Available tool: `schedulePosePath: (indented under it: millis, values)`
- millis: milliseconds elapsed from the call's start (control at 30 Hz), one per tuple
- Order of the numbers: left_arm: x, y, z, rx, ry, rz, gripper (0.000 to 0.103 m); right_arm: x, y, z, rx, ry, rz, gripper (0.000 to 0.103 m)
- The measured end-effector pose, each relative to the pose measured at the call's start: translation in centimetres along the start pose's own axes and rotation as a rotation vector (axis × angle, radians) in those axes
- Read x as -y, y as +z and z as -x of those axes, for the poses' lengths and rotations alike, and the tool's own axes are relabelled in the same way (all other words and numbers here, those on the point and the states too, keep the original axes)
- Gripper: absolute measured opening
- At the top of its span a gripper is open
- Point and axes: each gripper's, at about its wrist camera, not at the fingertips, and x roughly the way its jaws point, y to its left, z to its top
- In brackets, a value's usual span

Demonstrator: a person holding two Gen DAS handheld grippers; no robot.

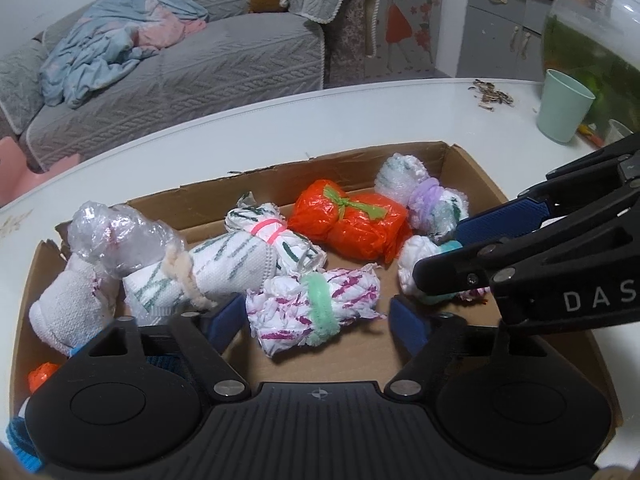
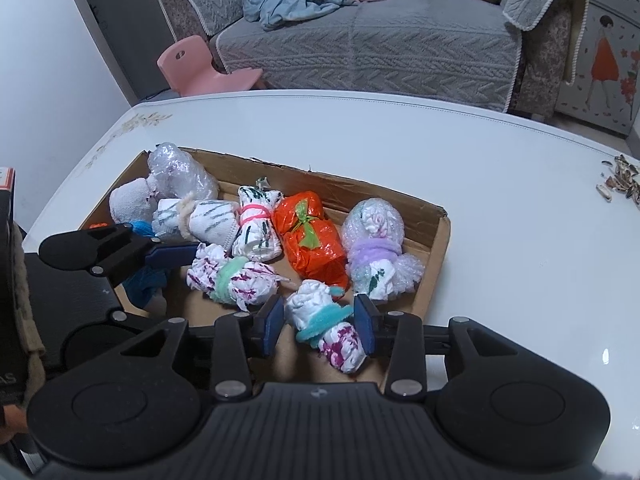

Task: Organize objects
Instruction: 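Carry the striped bundle into the tray and open the right tool, then grasp the grey sock bundle with the left tool while the right grasps the lilac bundle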

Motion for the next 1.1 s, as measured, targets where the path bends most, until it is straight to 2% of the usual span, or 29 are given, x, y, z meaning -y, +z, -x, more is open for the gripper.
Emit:
schedulePosePath:
  millis: [200, 267, 500, 667, 867, 1100]
  values:
    - [-0.7, 0.6, 0.8, -0.023, -0.049, -0.044, 0.092, -0.1, 0.2, 0.7, -0.036, 0.059, 0.055, 0.044]
    - [-0.9, 0.6, 1.2, -0.017, -0.043, -0.051, 0.095, -0.2, 0.2, 0.9, -0.030, 0.064, 0.064, 0.050]
    - [-1.5, 0.7, 2.9, -0.004, -0.046, -0.055, 0.096, -0.6, 0.2, 1.6, -0.014, 0.068, 0.084, 0.051]
    - [-2.2, -0.1, 5.4, 0.019, -0.040, -0.056, 0.098, -0.8, 0.0, 3.1, 0.011, 0.062, 0.091, 0.053]
    - [-3.7, -3.2, 10.0, 0.059, -0.023, -0.002, 0.102, -2.7, -1.9, 6.2, 0.035, 0.087, 0.128, 0.055]
    - [-3.6, -9.6, 14.8, 0.071, -0.036, 0.074, 0.102, -6.5, -7.4, 8.7, 0.023, 0.093, 0.189, 0.063]
